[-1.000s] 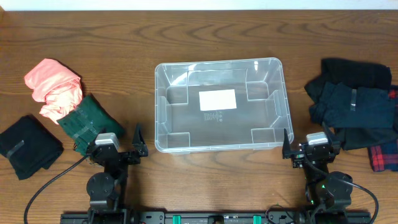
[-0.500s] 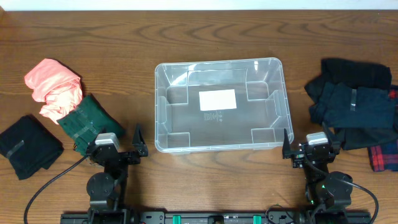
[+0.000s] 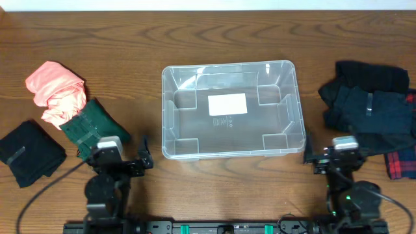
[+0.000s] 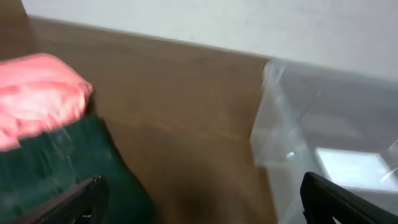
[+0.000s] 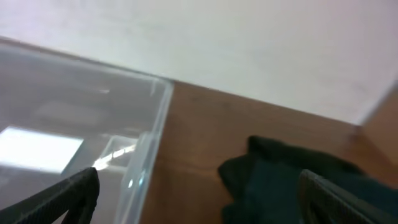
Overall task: Pack container
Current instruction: 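Reach the right gripper to the black garment on the right and grasp it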
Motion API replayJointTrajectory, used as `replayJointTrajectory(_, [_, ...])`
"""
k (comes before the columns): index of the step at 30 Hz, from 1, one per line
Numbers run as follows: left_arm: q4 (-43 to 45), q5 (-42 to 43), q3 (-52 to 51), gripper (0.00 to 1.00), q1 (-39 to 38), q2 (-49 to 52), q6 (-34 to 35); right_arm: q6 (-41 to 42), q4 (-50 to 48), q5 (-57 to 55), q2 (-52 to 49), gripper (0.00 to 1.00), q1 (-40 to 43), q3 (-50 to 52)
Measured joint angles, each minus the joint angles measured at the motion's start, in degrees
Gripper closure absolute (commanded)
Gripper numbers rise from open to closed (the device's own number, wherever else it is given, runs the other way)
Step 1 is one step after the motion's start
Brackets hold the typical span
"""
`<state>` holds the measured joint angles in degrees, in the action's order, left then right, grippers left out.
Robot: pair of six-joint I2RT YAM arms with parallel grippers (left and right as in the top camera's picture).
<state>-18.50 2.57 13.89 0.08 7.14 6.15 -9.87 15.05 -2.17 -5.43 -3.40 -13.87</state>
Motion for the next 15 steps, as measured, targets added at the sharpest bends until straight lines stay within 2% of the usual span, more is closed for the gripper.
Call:
replayJointTrajectory(4, [-5.70,0.00,13.60,0.02,0.00,9.03,0.07,1.01,5.97,-4.11,-10.58,0.01,0.00,-11.93])
replayJointTrajectory(8, [-15.69,-0.02,26.45,0.02,0.00,21.05,0.90,1.53,13.60,-6.82,-25.33,0.01,0.02,-22.80])
replayJointTrajectory(13, [-25.05,0.13,36.24,0.02,0.00,34.40,1.77,1.53,23.85,-8.09,-47.58,0.01,2.67,-37.29])
replayJointTrajectory(15, [-25.75,0.44,38.07,0.02,0.00,37.66,1.95,1.70,26.34,-8.22,-54.75,0.01,3.28,-41.75])
